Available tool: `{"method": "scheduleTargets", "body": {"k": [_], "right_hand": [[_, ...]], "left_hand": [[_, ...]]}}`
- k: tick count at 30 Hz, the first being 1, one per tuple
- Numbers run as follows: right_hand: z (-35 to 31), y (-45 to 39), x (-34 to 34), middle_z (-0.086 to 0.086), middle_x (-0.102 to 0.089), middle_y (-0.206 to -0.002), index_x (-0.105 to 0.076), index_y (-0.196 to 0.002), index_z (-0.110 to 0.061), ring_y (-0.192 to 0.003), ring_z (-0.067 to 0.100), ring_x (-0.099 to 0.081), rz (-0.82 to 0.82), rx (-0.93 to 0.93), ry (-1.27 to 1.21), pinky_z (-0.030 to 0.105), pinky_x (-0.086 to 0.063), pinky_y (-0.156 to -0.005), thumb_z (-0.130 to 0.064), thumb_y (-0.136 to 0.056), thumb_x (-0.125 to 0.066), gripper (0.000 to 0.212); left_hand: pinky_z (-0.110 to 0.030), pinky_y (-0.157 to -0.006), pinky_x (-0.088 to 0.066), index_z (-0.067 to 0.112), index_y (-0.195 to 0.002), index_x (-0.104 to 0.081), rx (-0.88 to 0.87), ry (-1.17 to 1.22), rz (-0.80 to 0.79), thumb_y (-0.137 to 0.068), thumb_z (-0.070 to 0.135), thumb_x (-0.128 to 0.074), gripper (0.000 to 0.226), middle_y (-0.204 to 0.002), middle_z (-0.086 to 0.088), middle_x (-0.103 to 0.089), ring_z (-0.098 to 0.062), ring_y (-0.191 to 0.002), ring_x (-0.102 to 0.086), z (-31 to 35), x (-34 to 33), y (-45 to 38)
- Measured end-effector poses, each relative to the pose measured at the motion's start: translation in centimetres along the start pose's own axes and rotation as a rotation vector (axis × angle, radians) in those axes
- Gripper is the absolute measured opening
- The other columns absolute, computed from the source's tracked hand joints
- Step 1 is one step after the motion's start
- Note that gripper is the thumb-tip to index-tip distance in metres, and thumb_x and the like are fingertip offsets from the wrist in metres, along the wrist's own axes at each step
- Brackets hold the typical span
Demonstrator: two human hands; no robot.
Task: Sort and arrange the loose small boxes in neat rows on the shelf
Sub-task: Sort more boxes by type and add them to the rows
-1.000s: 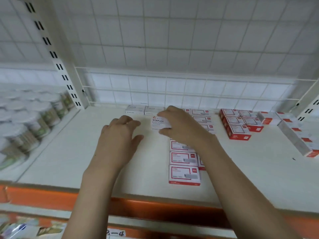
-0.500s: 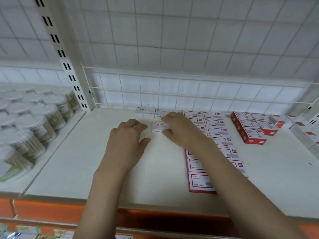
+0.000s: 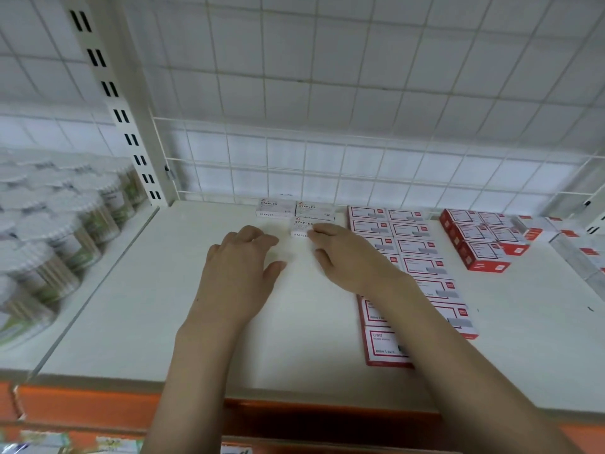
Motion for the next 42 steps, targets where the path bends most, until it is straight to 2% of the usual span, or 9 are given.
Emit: {"method": "scheduleTargets", "body": {"k": [3, 15, 18, 21, 23, 26, 32, 39, 42], "right_hand": [[0.2, -0.3, 0.0, 0.008, -0.044, -0.137, -0.047, -0.132, -0.004, -0.128, 0.024, -0.040, 0.005, -0.010, 0.003, 0.024, -0.029, -0.101, -0.013, -0.093, -0.040, 0.040], [0.4, 1.5, 1.7, 0.009, -0.031, -0.148, -0.034, -0.140, -0.004, -0.137, 0.021, -0.024, 0.021, 0.004, 0.011, 0.018, -0.009, -0.109, -0.017, -0.096, -0.040, 0.046], [1.9, 3.9, 3.8, 0.006, -0.035, -0.147, -0.037, -0.139, -0.008, -0.136, 0.021, -0.027, 0.083, -0.047, -0.038, 0.020, -0.015, -0.109, -0.019, -0.095, -0.043, 0.046], [4.4, 7.8, 6.2, 0.004, -0.040, -0.144, -0.039, -0.139, -0.011, -0.133, 0.019, -0.032, 0.151, -0.115, -0.053, 0.021, -0.019, -0.107, -0.022, -0.095, -0.044, 0.046], [6.7, 11.2, 7.9, 0.005, -0.046, -0.138, -0.044, -0.137, -0.012, -0.128, 0.021, -0.039, 0.217, -0.191, -0.063, 0.025, -0.028, -0.105, -0.022, -0.094, -0.047, 0.044], [11.1, 16.8, 9.8, 0.006, -0.057, -0.124, -0.053, -0.129, -0.012, -0.115, 0.025, -0.050, 0.308, -0.322, -0.084, 0.027, -0.039, -0.092, -0.023, -0.091, -0.050, 0.039], [20.0, 27.9, 12.1, 0.006, -0.057, -0.124, -0.053, -0.129, -0.013, -0.115, 0.025, -0.050, 0.356, -0.479, -0.048, 0.024, -0.034, -0.091, -0.021, -0.090, -0.056, 0.040], [30.1, 40.6, 13.6, 0.007, -0.056, -0.124, -0.050, -0.131, -0.014, -0.115, 0.027, -0.050, 0.299, -0.601, -0.044, 0.025, -0.034, -0.091, -0.018, -0.087, -0.059, 0.045], [33.1, 44.6, 13.8, 0.008, -0.056, -0.125, -0.051, -0.130, -0.012, -0.115, 0.028, -0.050, 0.273, -0.648, -0.051, 0.027, -0.035, -0.092, -0.017, -0.087, -0.059, 0.045]], "left_hand": [[-0.037, -0.091, -0.038, 0.019, -0.125, -0.056, 0.004, -0.004, -0.004, -0.089, 0.031, -0.058, 0.038, -0.126, -0.002, -0.052, -0.025, -0.113, -0.049, -0.2, -0.1, 0.1], [-0.039, -0.090, -0.039, 0.017, -0.124, -0.057, -0.032, -0.017, -0.025, -0.088, 0.031, -0.059, 0.039, -0.124, -0.003, -0.054, -0.027, -0.112, -0.050, 2.4, -1.0, -0.6], [-0.040, -0.088, -0.040, 0.015, -0.121, -0.060, -0.080, -0.014, -0.017, -0.087, 0.030, -0.061, 0.038, -0.121, -0.006, -0.056, -0.030, -0.109, -0.052, 5.0, -1.4, -1.0], [-0.037, -0.090, -0.035, 0.018, -0.124, -0.057, -0.147, -0.018, -0.040, -0.089, 0.032, -0.057, 0.038, -0.124, -0.003, -0.054, -0.027, -0.115, -0.048, 8.8, -2.5, -1.1], [-0.036, -0.094, -0.034, 0.020, -0.127, -0.054, -0.202, -0.026, -0.060, -0.091, 0.034, -0.053, 0.039, -0.128, -0.001, -0.051, -0.024, -0.118, -0.046, 11.9, -3.4, -1.1], [-0.039, -0.095, -0.037, 0.018, -0.126, -0.056, -0.297, -0.032, -0.066, -0.091, 0.034, -0.054, 0.038, -0.127, -0.003, -0.053, -0.026, -0.116, -0.048, 17.2, -4.9, -0.9], [-0.036, -0.095, -0.034, 0.020, -0.130, -0.050, -0.415, -0.039, -0.136, -0.092, 0.037, -0.049, 0.041, -0.129, 0.000, -0.050, -0.024, -0.117, -0.045, 29.2, -9.8, 1.0], [-0.035, -0.101, -0.035, 0.026, -0.136, -0.040, -0.508, -0.010, -0.197, -0.095, 0.039, -0.043, 0.044, -0.134, 0.003, -0.048, -0.018, -0.122, -0.044, 43.8, -15.5, 5.6], [-0.035, -0.100, -0.035, 0.026, -0.138, -0.038, -0.514, -0.013, -0.236, -0.095, 0.039, -0.043, 0.045, -0.137, 0.002, -0.047, -0.019, -0.123, -0.044, 47.5, -17.5, 7.1]]}}
Point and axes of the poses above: each hand's wrist, its own y-axis away from the middle knuckle, its own x-axis out of the back of the hand, z = x × y, the point moved 10 cm from there along -y, towards the middle knuckle
